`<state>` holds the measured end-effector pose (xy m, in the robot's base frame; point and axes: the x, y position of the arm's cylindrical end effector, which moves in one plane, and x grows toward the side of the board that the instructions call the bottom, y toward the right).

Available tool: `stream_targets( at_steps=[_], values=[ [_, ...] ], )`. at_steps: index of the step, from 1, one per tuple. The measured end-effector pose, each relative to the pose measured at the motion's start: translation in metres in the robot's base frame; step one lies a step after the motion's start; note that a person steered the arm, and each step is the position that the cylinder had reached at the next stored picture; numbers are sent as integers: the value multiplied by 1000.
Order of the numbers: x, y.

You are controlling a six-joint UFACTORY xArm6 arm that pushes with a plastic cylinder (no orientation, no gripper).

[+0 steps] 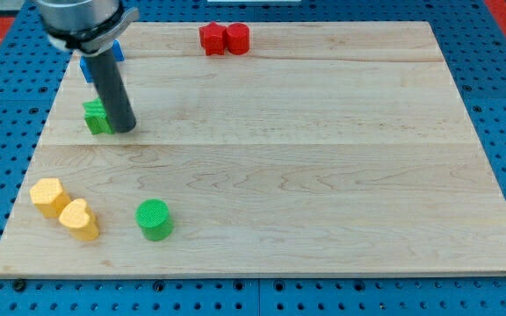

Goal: Slide the green start closer to the blue cube

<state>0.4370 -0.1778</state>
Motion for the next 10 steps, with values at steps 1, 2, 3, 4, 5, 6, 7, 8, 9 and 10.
stream_targets(
  at_steps=[1,2,3,4,5,6,7,8,9,10],
  values=[
    [27,-13],
    [-11,-11],
    [-65,-11],
    [-21,2],
    [-27,-38],
    [-70,-47],
    [-70,-46],
    [-75,-45],
    [-65,-22],
    [23,70]
  ],
)
